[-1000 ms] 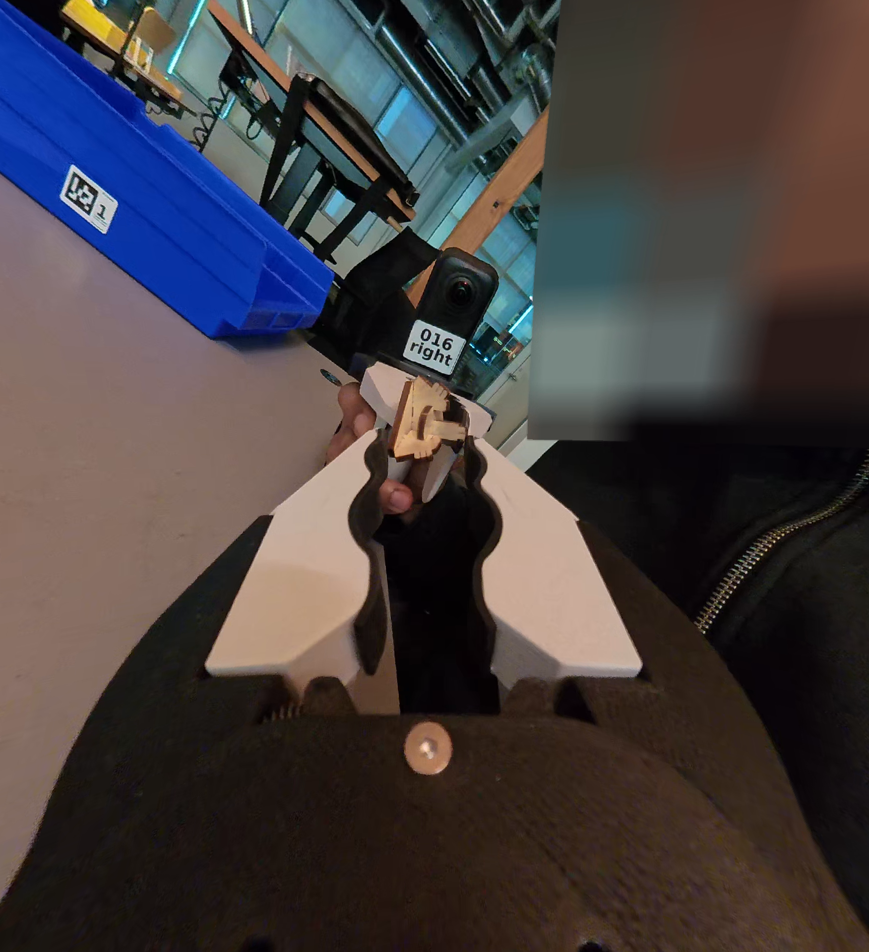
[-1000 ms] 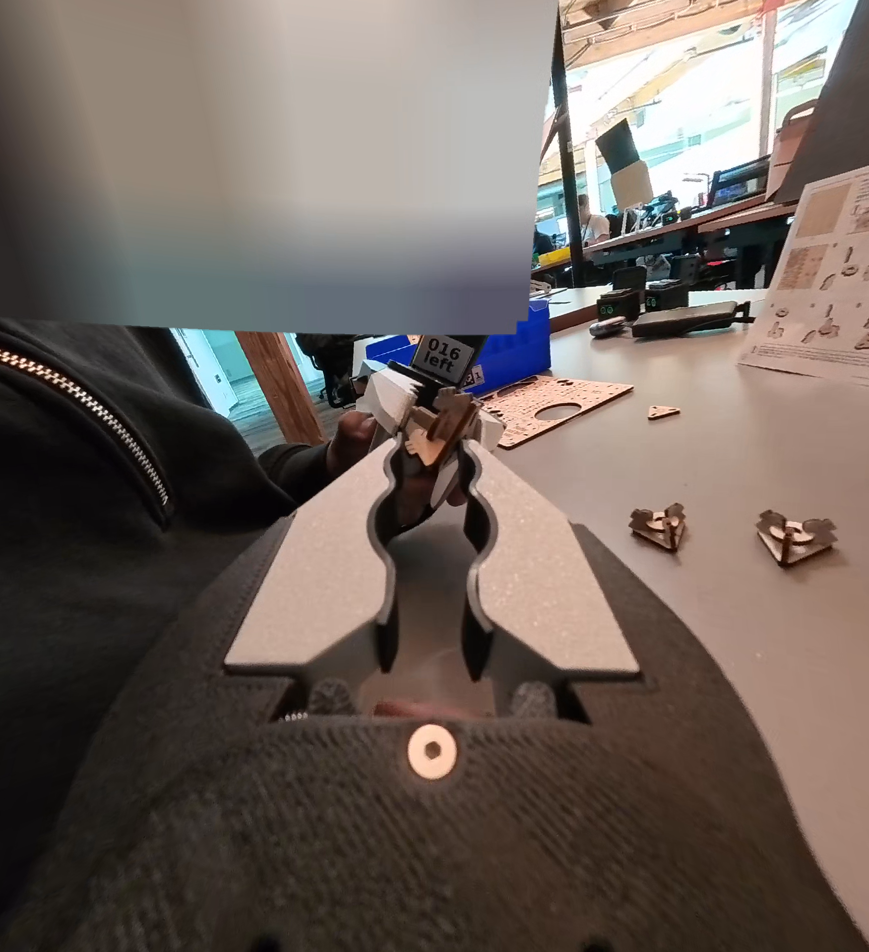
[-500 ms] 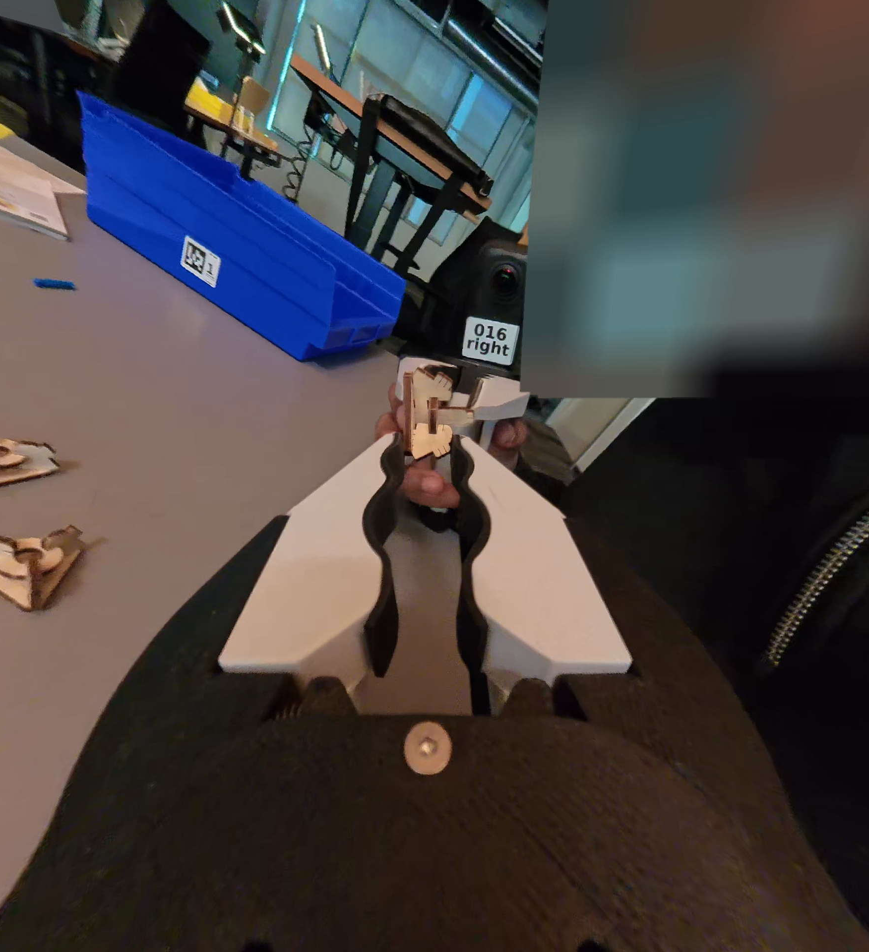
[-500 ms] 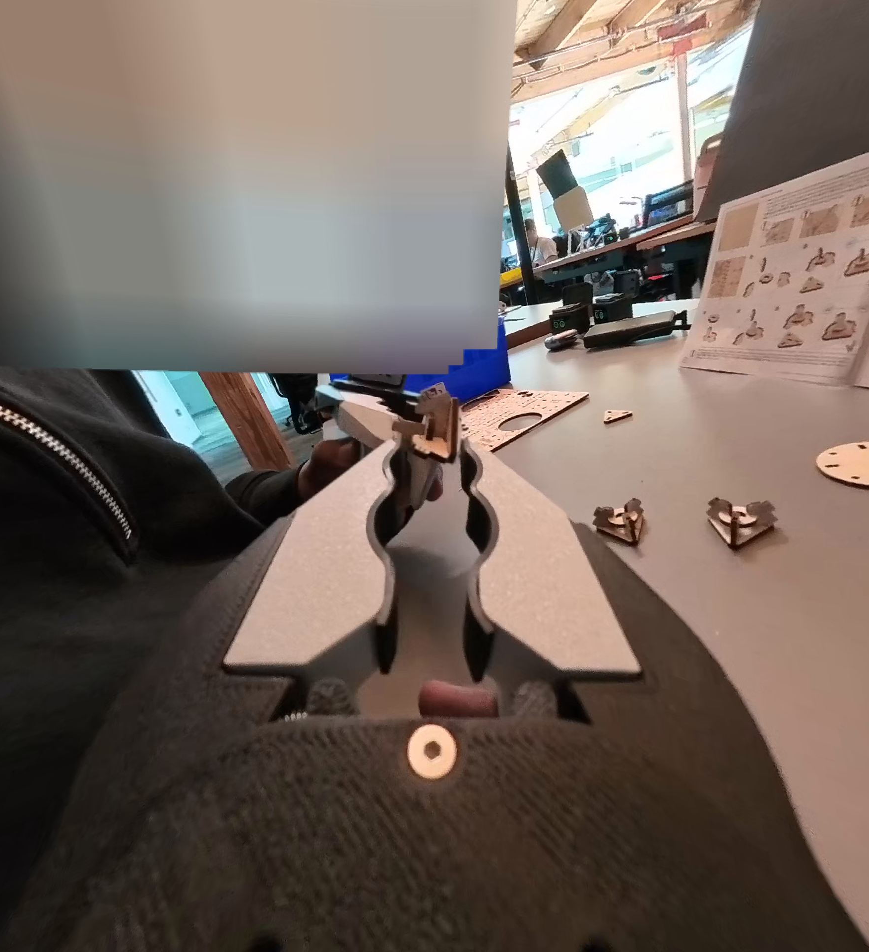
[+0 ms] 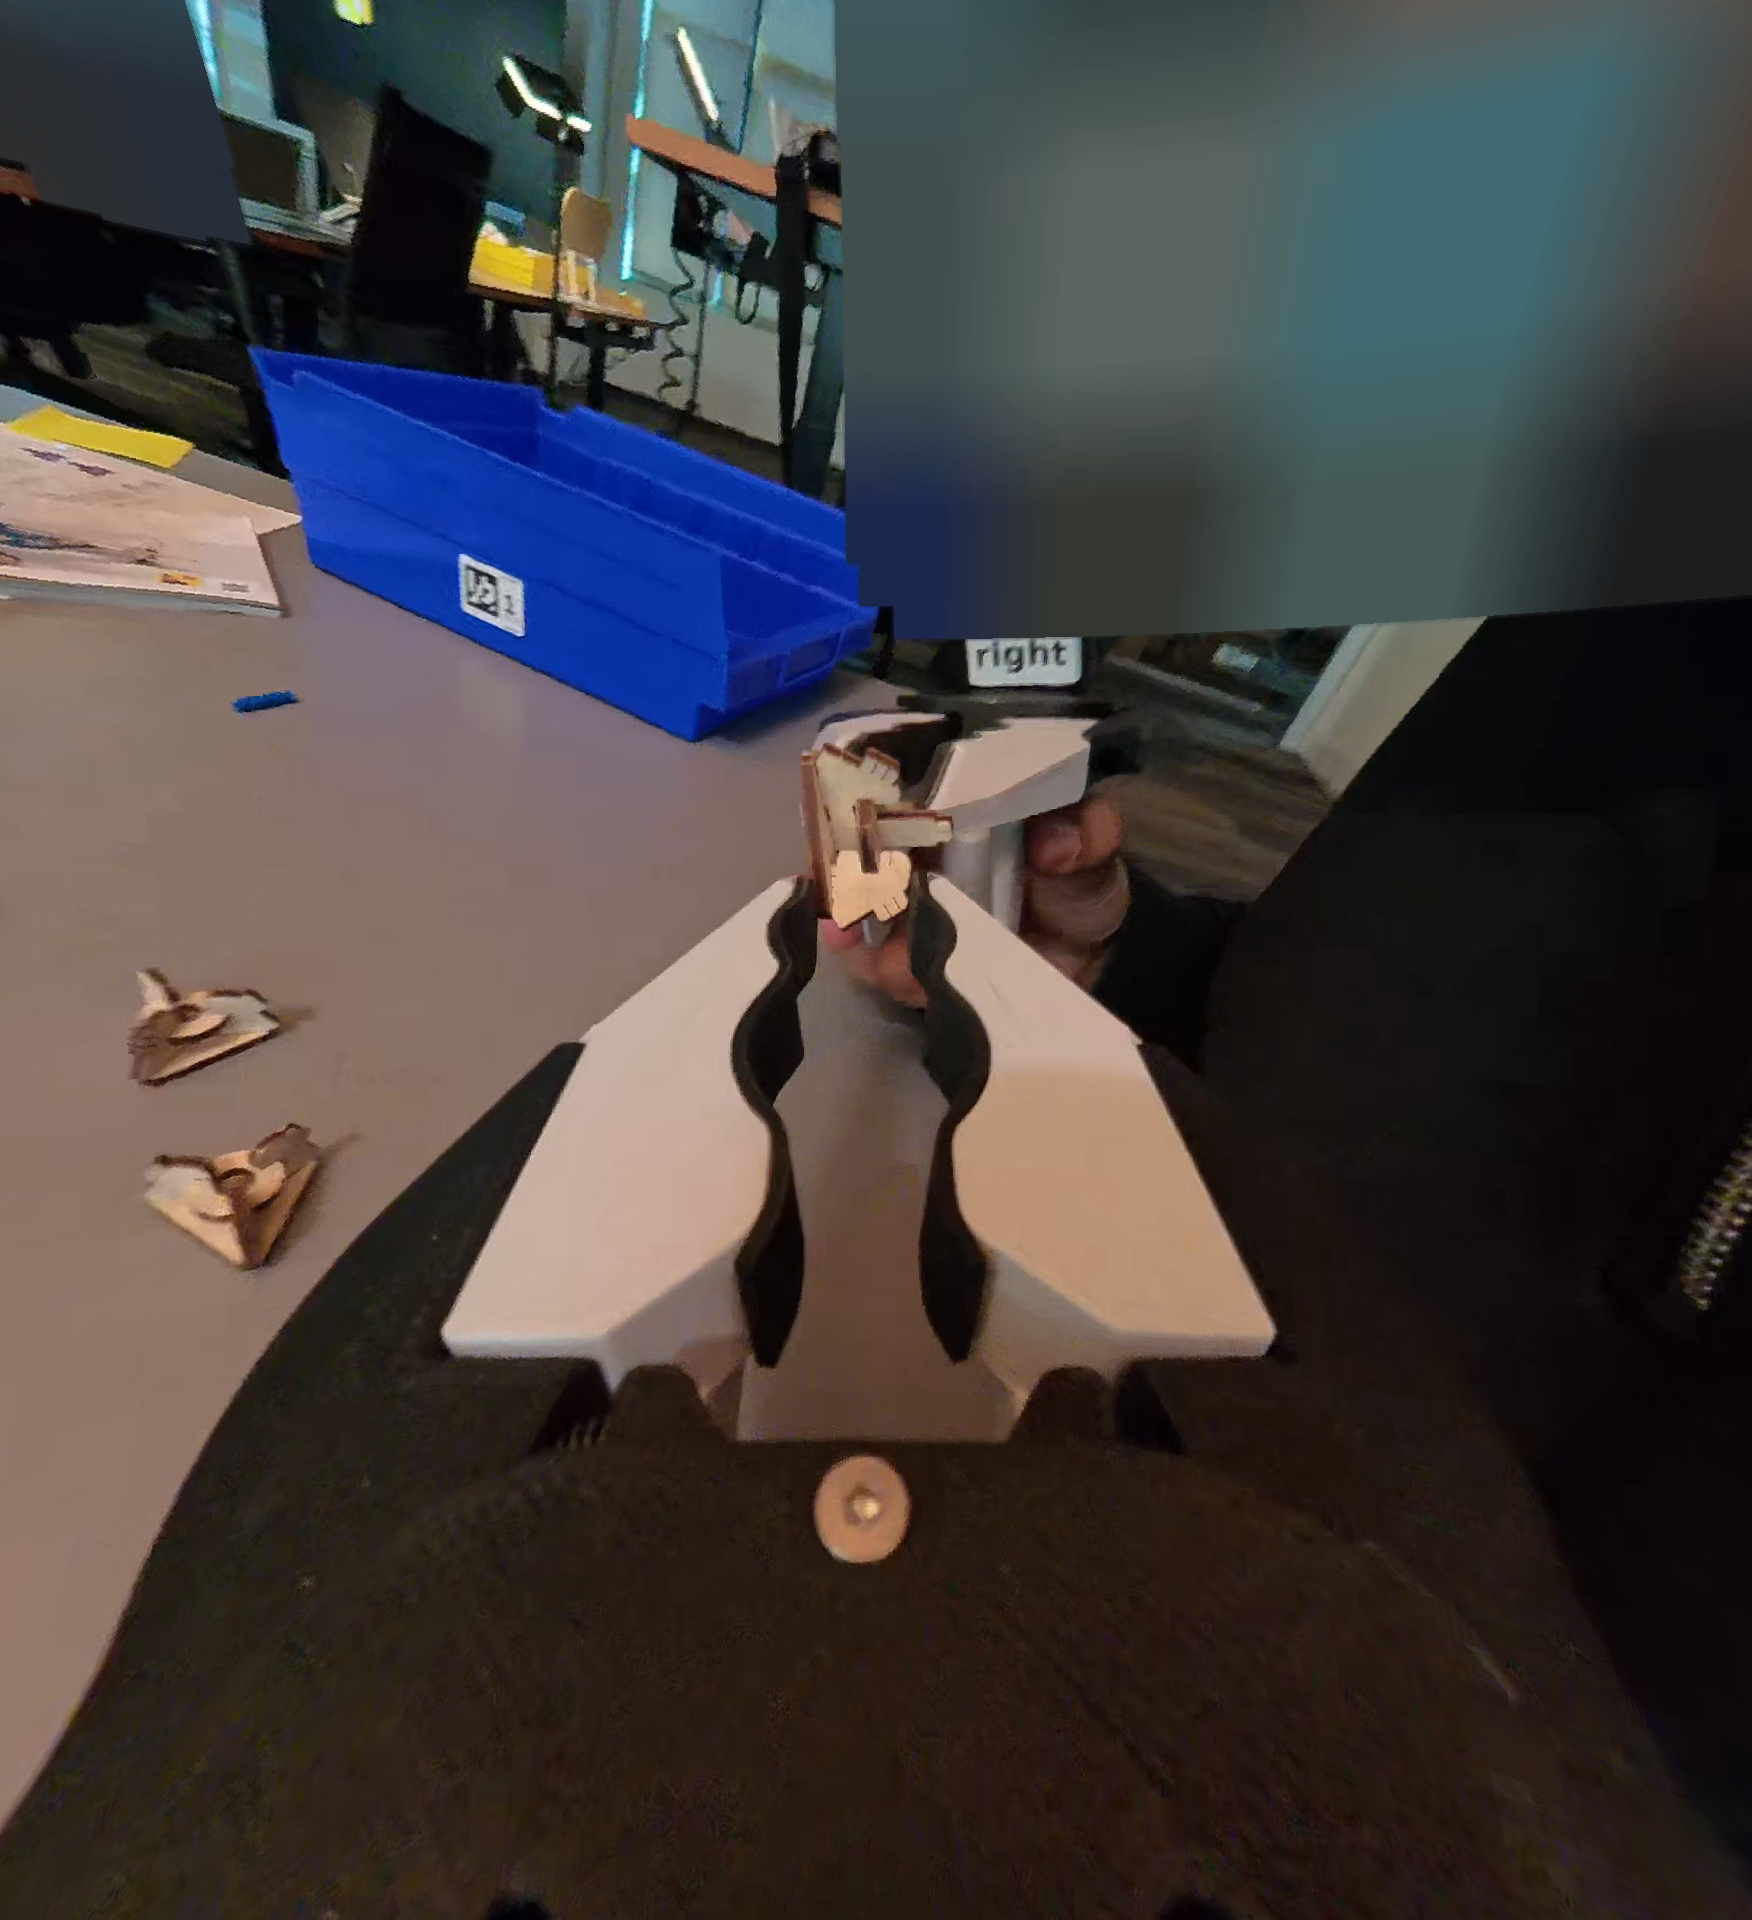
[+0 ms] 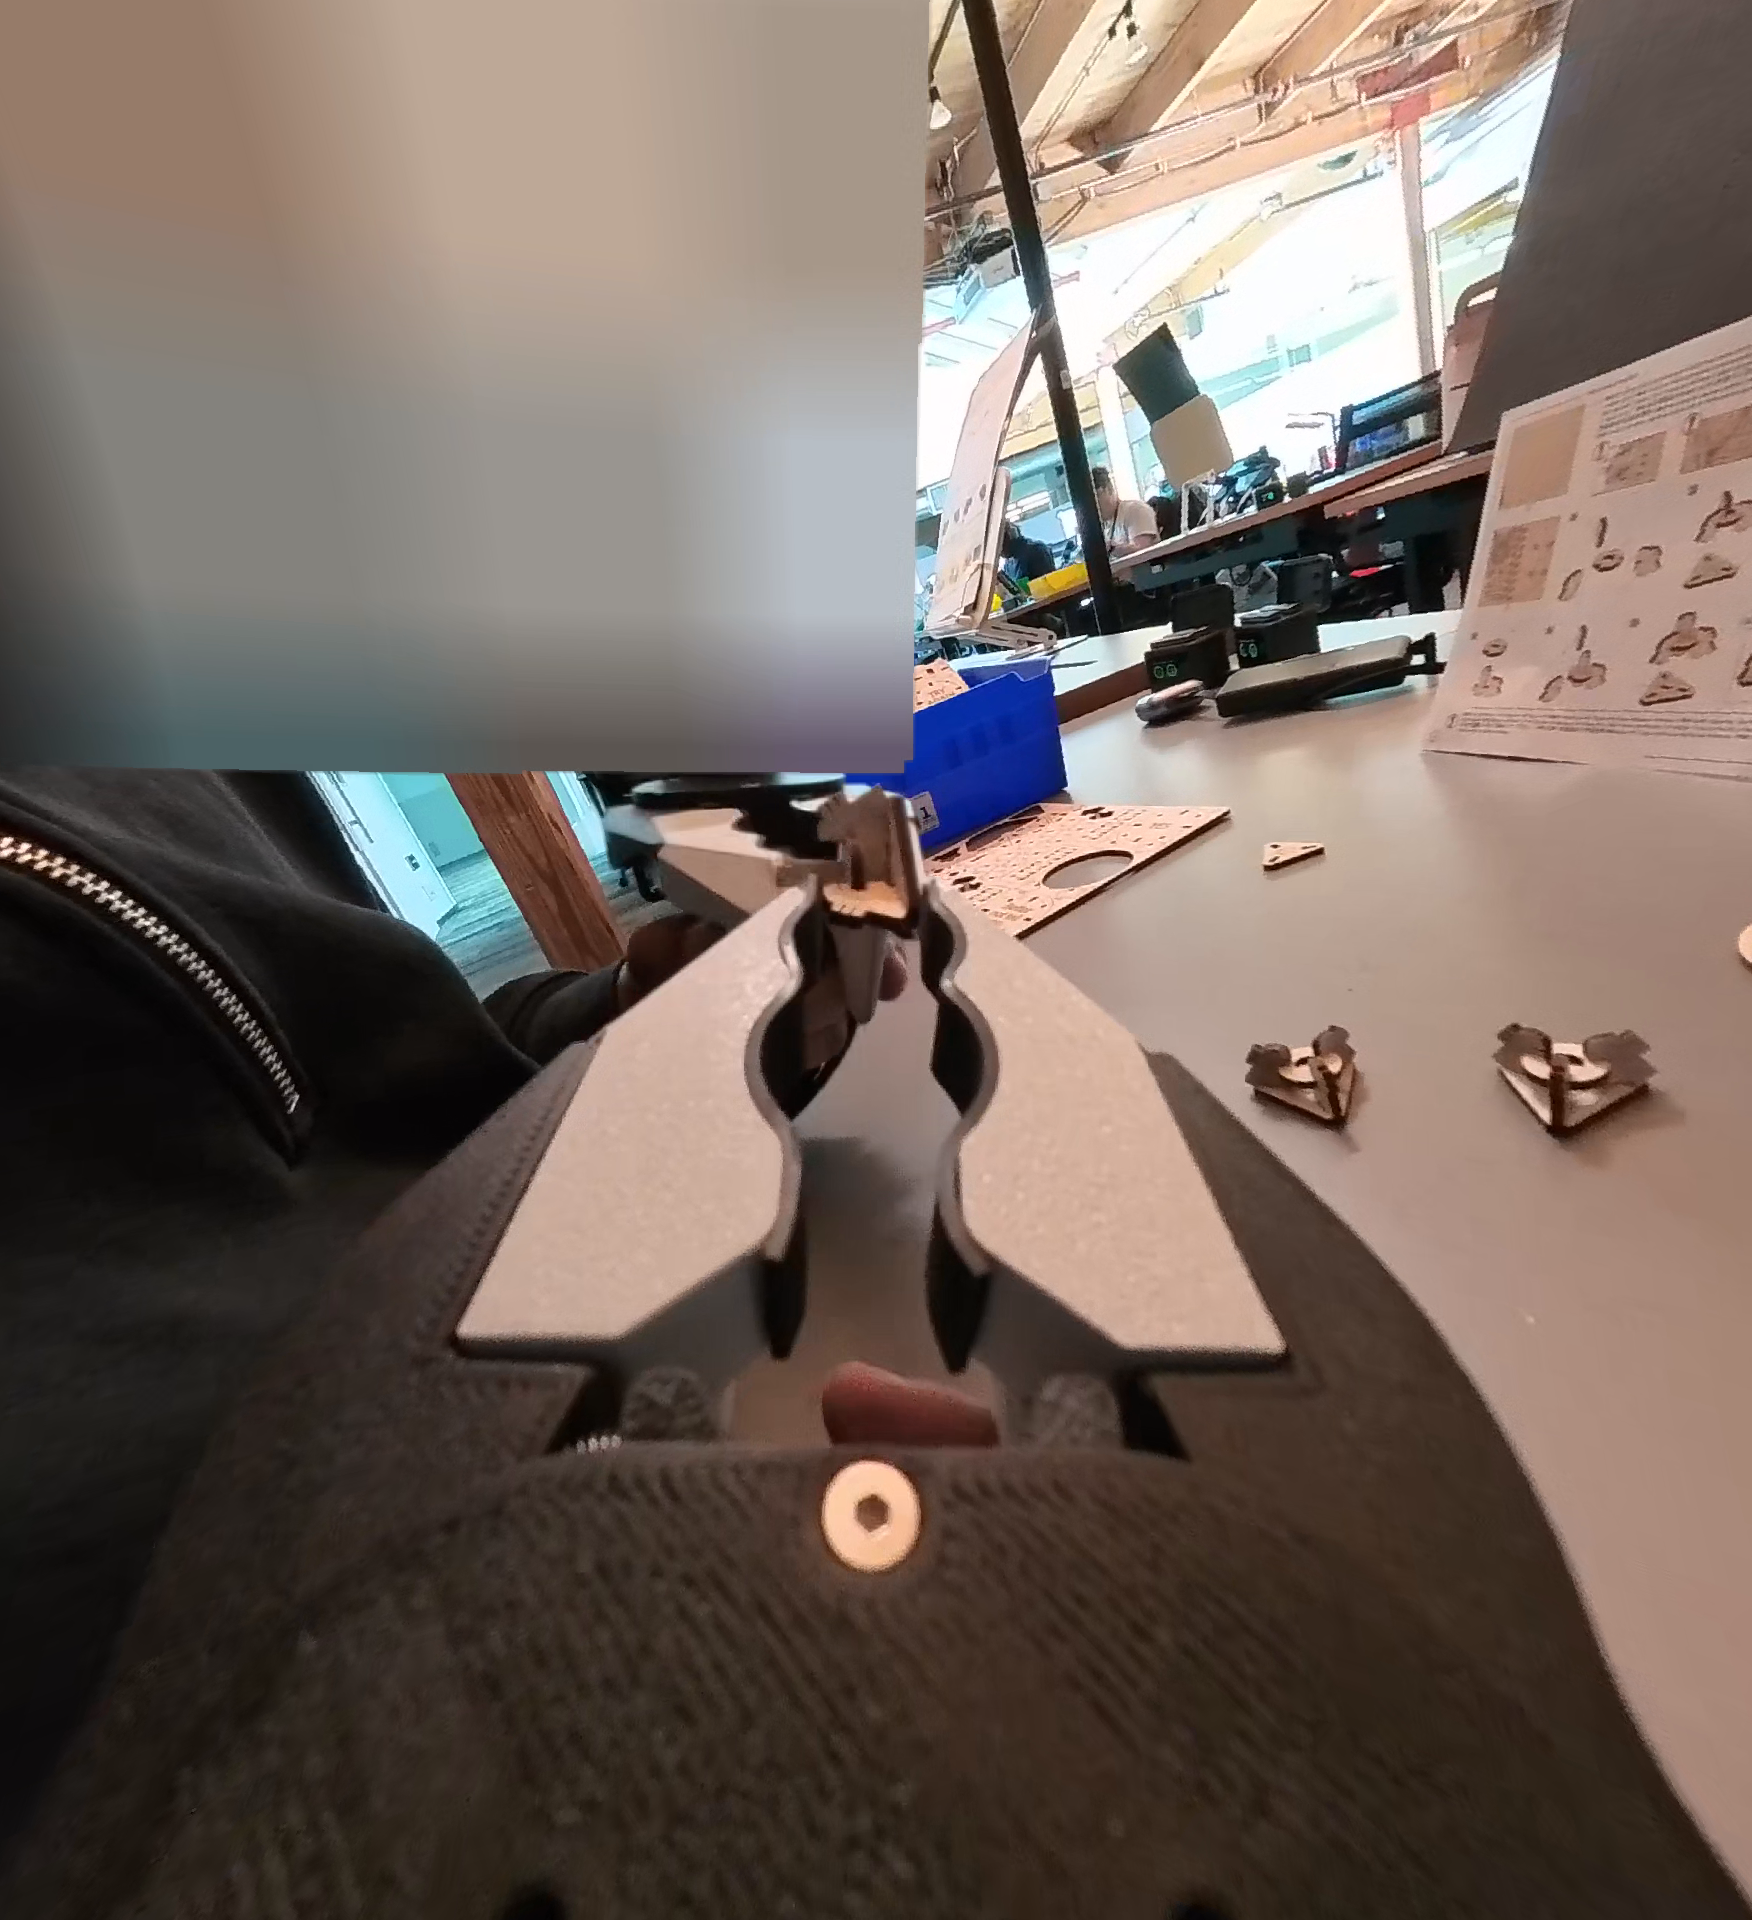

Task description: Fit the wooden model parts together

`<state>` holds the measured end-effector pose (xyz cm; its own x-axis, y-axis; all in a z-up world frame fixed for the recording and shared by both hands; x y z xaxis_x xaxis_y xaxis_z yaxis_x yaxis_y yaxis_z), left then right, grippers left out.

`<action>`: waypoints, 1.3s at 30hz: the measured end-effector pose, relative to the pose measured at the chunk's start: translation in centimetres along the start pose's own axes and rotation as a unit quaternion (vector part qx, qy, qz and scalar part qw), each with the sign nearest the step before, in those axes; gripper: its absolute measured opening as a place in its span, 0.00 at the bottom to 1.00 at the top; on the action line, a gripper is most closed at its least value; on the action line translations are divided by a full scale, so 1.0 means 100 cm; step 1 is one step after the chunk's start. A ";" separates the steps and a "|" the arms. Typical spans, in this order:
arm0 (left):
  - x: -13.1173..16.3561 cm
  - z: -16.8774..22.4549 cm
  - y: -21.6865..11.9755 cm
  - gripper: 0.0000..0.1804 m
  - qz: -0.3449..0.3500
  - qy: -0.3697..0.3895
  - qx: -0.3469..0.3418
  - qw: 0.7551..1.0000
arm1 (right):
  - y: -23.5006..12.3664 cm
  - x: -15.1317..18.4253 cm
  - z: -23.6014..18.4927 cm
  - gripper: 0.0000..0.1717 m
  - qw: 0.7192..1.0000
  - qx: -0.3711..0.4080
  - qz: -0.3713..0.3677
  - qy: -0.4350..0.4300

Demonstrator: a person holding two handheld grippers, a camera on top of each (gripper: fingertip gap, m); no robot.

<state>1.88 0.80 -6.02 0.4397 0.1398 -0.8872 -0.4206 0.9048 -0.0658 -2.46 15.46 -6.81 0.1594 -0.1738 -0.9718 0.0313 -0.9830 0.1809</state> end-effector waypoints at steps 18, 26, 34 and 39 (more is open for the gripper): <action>-0.009 -0.001 -0.014 0.10 0.064 -0.038 0.007 0.997 | -0.007 -0.001 0.005 0.09 1.000 0.005 -0.006 -0.002; 0.007 -0.008 0.006 0.24 0.007 -0.201 0.126 0.971 | 0.005 0.005 -0.003 0.09 0.999 -0.026 -0.040 0.016; 0.012 -0.013 -0.005 0.16 -0.010 -0.206 0.124 0.971 | 0.016 0.008 -0.009 0.09 0.997 -0.024 -0.069 -0.021; 0.013 -0.015 -0.017 0.11 0.015 -0.196 0.117 0.974 | 0.021 0.008 -0.009 0.10 0.998 -0.010 -0.061 -0.033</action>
<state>1.91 -1.15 -7.73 0.7180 0.2681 -0.6423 -0.2653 0.9586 0.1035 -1.33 13.31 -7.10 0.0872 -0.0562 -0.9946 0.0667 -0.9958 0.0621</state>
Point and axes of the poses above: each gripper's, where its closed fingertips meet, y out along the fingers, x out of its underside, z = x × y across the jaws, the point moved 8 cm from there along -y, back along the fingers, and after that the axes turned 11 degrees about -y, right-handed, at the moved point
